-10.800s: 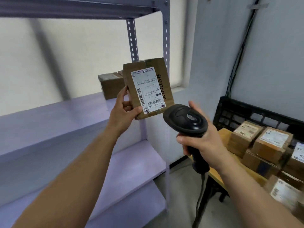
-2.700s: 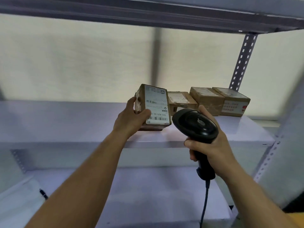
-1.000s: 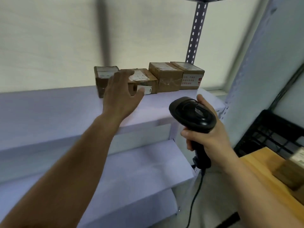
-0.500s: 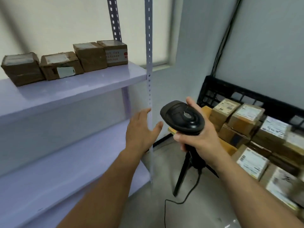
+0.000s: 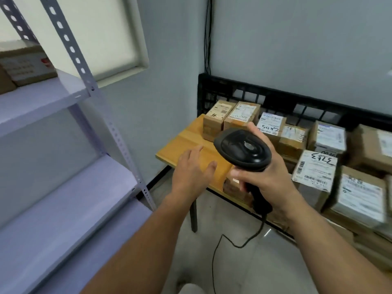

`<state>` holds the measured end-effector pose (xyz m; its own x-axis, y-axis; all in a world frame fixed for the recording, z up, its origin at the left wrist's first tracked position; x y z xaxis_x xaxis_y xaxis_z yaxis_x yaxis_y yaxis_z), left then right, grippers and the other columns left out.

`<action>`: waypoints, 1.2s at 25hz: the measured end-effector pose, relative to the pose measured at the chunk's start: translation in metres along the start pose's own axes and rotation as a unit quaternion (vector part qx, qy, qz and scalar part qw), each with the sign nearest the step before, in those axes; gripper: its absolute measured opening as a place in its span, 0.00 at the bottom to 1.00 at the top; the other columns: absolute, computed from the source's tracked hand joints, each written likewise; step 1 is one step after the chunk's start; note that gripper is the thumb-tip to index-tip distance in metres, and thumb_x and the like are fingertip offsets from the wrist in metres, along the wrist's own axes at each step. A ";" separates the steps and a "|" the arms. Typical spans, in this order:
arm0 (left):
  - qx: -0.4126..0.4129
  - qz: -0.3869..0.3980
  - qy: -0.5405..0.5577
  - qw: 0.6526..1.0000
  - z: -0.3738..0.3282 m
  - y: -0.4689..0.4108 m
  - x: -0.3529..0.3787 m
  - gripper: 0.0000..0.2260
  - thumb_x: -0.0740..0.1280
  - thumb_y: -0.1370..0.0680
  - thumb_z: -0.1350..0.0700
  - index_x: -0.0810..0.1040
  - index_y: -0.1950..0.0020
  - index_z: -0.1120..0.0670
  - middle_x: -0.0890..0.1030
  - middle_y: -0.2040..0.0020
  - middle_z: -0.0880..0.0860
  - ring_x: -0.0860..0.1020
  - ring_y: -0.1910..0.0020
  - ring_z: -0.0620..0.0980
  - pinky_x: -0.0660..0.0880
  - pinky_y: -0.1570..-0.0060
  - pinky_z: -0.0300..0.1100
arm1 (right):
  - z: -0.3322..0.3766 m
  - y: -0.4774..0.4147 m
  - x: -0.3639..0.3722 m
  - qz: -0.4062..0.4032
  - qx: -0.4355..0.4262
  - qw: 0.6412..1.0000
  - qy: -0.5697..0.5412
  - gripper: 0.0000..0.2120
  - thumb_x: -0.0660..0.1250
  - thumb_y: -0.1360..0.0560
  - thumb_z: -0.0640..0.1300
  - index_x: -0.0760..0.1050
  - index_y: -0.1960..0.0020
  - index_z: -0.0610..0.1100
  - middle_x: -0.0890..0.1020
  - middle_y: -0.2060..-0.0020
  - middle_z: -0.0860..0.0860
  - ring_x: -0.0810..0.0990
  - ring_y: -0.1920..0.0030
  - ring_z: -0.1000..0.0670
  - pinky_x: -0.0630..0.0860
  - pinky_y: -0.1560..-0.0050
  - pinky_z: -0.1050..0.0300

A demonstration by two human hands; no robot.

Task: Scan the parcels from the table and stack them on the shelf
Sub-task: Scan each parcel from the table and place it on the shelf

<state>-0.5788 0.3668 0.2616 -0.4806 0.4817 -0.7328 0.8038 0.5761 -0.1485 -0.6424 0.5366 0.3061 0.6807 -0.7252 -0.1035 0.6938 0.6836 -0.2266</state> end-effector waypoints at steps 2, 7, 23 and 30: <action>0.004 0.035 0.009 0.999 -0.011 -0.014 0.018 0.27 0.63 0.21 0.44 0.61 0.25 0.51 0.68 0.30 0.52 0.65 0.31 0.51 0.67 0.35 0.50 | -0.007 -0.001 -0.017 -0.027 0.014 1.000 0.009 0.49 0.74 0.33 0.29 0.55 0.23 0.57 0.80 0.46 0.44 0.79 0.72 0.46 0.78 0.72 0.55; 0.021 0.119 -0.017 0.993 -0.022 -0.050 0.060 0.27 0.60 0.20 0.43 0.60 0.24 0.51 0.65 0.27 0.52 0.64 0.29 0.51 0.66 0.32 0.51 | -0.023 -0.010 -0.049 -0.096 0.041 0.994 0.028 0.49 0.75 0.34 0.29 0.57 0.24 0.60 0.78 0.39 0.45 0.80 0.71 0.47 0.79 0.72 0.53; -0.146 0.341 0.124 0.920 -0.016 -0.092 0.135 0.19 0.64 0.20 0.51 0.63 0.30 0.50 0.77 0.50 0.47 0.78 0.58 0.43 0.73 0.69 0.34 | -0.070 -0.020 -0.107 -0.182 0.129 0.975 -0.012 0.47 0.72 0.32 0.26 0.61 0.29 0.67 0.79 0.51 0.41 0.77 0.72 0.44 0.79 0.71 0.53; -0.176 0.393 0.187 0.883 -0.023 -0.097 0.117 0.22 0.63 0.19 0.53 0.59 0.28 0.46 0.77 0.44 0.54 0.80 0.54 0.51 0.79 0.62 0.44 | -0.075 -0.019 -0.103 -0.173 0.131 0.976 -0.026 0.47 0.72 0.32 0.27 0.60 0.27 0.64 0.79 0.45 0.40 0.78 0.72 0.44 0.78 0.72 0.54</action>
<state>-0.7210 0.3824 0.2060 0.0420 0.9704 -0.2380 0.8129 0.1053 0.5728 -0.7429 0.5923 0.2488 0.4007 -0.9161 -0.0144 0.9162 0.4005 0.0168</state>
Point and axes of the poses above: each hand's wrist, its own y-axis away from the middle knuckle, its own x-axis out of the palm, z = x × y, the point moved 1 cm from there along -y, towards the middle knuckle
